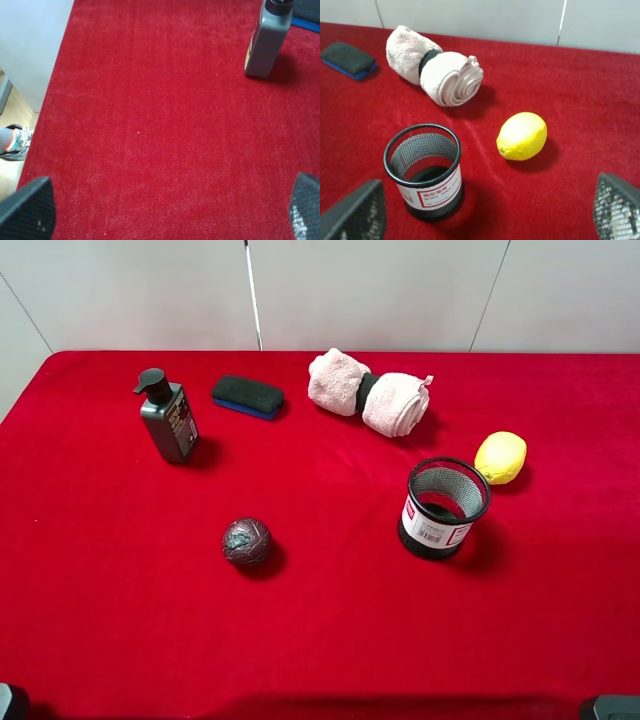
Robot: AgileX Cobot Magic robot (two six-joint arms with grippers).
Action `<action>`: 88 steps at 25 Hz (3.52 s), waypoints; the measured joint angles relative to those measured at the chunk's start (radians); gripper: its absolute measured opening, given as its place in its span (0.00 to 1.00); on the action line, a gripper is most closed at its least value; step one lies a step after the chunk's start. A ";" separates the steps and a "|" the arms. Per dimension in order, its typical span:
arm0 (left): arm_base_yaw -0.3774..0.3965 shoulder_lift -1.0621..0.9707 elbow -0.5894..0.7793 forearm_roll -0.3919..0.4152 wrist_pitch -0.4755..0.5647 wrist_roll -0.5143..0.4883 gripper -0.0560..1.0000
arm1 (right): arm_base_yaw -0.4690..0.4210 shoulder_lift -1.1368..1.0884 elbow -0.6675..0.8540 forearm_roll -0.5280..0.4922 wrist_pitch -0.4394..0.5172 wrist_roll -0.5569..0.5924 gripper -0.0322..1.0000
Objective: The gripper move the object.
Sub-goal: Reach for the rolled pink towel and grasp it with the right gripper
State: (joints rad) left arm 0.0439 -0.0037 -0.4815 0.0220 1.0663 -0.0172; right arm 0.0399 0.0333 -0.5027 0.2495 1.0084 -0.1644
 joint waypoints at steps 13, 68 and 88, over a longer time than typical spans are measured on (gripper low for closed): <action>0.000 0.000 0.000 0.000 0.000 0.000 0.93 | 0.000 0.391 -0.101 0.000 -0.138 -0.027 0.64; 0.000 0.000 0.000 0.000 0.000 0.000 0.93 | 0.265 1.490 -0.852 -0.182 -0.107 -0.174 0.64; 0.000 0.000 0.000 0.002 0.000 0.000 0.93 | 0.329 1.893 -1.174 -0.177 -0.078 -0.249 0.64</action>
State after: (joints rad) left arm 0.0439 -0.0037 -0.4815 0.0239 1.0663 -0.0172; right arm 0.3690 1.9261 -1.6768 0.0726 0.9301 -0.4135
